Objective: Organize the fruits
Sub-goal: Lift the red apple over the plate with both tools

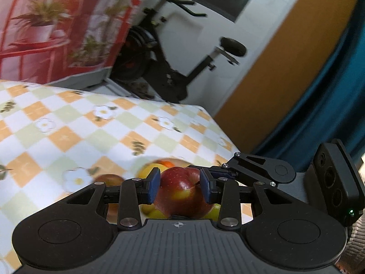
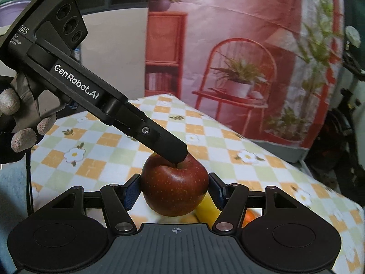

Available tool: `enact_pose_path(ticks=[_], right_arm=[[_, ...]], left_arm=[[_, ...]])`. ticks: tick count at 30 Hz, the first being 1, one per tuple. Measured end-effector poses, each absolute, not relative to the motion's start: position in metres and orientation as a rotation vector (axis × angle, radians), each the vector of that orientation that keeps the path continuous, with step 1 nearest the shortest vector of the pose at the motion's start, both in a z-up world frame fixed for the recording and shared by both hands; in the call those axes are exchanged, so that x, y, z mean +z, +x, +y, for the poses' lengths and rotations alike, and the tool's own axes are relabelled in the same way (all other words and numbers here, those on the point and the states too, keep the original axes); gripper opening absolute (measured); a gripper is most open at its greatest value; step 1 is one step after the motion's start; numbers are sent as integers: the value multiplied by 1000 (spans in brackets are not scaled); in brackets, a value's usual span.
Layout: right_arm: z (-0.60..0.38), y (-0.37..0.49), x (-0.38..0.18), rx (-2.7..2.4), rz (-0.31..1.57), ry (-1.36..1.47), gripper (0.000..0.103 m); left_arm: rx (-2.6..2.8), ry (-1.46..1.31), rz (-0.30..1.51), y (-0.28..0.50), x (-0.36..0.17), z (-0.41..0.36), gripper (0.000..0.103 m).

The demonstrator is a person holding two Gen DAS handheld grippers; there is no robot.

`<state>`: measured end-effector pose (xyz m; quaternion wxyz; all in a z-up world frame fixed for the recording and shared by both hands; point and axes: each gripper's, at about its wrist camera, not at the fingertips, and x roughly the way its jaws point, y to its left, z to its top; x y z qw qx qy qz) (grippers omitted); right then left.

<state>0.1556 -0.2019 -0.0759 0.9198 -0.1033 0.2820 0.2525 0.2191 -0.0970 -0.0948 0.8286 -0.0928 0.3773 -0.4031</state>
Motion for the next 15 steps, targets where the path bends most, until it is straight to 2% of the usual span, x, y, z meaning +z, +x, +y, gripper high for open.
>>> enact_pose_path(ticks=[15], right_arm=[[-261,119,-114,394,636,-165,58]], left_arm=[[-928,-100,900,223,-132,-164,40]])
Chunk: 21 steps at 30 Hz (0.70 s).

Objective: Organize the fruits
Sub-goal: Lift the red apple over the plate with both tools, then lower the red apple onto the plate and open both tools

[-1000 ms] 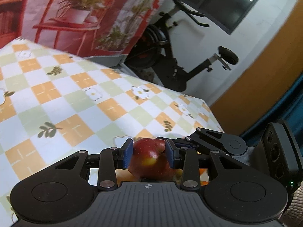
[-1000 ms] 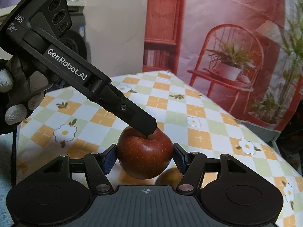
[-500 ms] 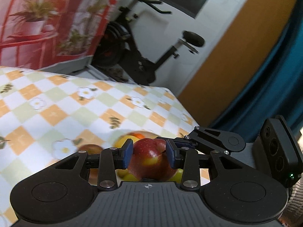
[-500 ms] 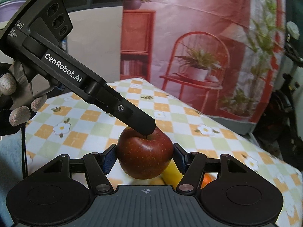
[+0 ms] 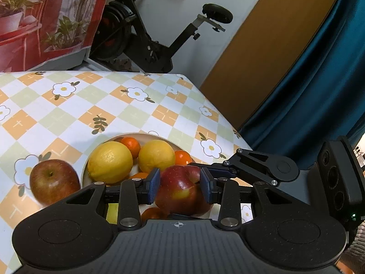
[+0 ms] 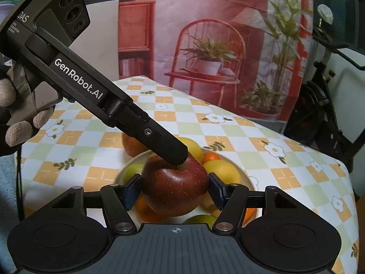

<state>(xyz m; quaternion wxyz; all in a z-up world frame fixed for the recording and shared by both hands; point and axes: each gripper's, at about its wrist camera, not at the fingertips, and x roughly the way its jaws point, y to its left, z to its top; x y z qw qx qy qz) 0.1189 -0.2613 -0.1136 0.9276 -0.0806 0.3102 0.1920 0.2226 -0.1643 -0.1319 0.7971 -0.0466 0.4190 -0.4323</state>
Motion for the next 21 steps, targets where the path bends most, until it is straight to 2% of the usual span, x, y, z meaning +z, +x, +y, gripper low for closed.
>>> enact_pose_path(ticks=[21], right_arm=[[-265,131,-135,374,650,-137,59]], left_arm=[[-865,-73,926,229,-138,-170,40]])
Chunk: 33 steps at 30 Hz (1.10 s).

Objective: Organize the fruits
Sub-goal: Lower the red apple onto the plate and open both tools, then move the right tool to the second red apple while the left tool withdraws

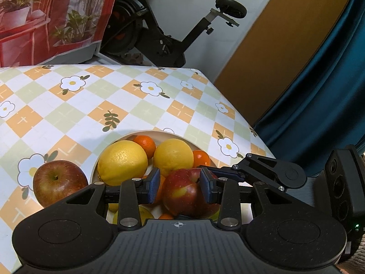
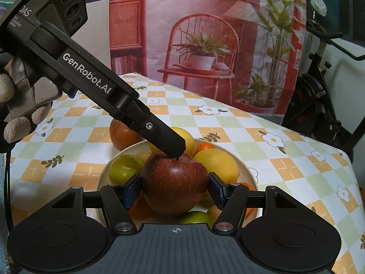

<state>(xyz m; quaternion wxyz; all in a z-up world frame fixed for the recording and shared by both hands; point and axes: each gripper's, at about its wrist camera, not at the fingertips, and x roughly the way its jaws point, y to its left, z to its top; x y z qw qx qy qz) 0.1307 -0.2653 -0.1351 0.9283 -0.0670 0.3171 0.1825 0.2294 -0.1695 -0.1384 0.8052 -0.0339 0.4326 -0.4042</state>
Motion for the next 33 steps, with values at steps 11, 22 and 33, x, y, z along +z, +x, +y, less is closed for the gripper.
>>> enact_pose_path(ticks=[11,22,33], right_arm=[[-263,135,-134,356,676,-110,59],[-260,136,-123,338,660,-100,67],[-246,144,-107,366,636,-102,68]], left_arm=[[-840,-60,913,227,-135,-160,40],[-780,-94,857,232,-121,-139,40],[-682,-67,789,236,-109,-103,40]])
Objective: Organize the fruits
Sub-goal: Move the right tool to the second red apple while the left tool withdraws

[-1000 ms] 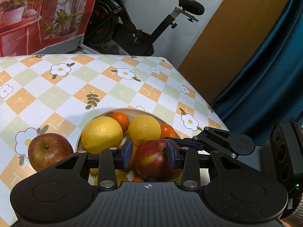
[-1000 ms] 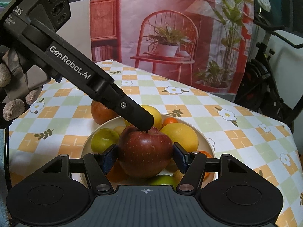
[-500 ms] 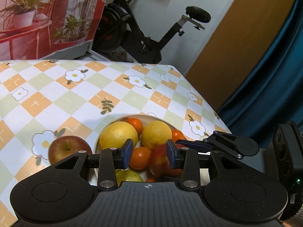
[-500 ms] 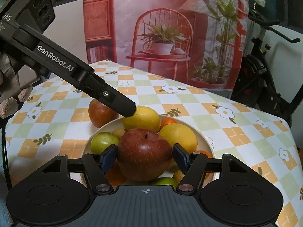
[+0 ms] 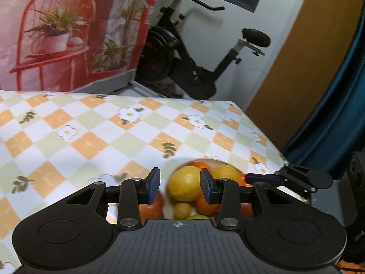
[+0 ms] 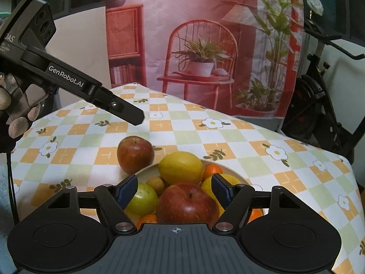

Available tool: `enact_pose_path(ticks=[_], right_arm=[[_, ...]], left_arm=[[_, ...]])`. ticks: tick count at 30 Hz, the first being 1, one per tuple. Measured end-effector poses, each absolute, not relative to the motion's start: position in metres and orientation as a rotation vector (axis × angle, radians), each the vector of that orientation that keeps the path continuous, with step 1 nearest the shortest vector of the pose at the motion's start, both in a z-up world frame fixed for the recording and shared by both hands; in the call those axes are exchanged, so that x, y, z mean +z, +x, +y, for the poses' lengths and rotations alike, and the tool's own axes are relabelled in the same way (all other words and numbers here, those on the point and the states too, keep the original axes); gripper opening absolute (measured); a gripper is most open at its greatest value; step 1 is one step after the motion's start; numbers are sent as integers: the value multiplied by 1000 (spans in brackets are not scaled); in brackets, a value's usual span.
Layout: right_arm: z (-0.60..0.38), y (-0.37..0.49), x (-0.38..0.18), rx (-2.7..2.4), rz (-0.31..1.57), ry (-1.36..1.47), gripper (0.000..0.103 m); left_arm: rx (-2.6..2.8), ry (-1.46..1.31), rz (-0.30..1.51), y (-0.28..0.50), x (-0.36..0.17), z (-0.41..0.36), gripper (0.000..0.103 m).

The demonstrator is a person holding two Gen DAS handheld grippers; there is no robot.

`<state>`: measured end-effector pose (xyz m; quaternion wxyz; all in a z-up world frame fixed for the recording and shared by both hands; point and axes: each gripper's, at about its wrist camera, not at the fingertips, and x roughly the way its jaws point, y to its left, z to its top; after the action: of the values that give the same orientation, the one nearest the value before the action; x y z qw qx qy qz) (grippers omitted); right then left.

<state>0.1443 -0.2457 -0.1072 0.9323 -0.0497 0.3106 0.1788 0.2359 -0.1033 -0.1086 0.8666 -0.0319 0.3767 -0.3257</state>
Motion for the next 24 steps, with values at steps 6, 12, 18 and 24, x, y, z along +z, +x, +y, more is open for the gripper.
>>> enact_pose_path(ticks=[6,12,18,24], right_arm=[[-234,154,-105,385,635,-105,68],[-217,163,-104,400,635,-107,68],[-201,171,-104,412,644,-97,68],[-185,180,-105,428,664,-112,67]], left_arm=[[-609,-61,787,240,-109,-81,40],[-552,-35,778,238,-109,-70,41],[-497,13,740,234,-107,-57,50],[-473,18,732,234,-111,-44,50]])
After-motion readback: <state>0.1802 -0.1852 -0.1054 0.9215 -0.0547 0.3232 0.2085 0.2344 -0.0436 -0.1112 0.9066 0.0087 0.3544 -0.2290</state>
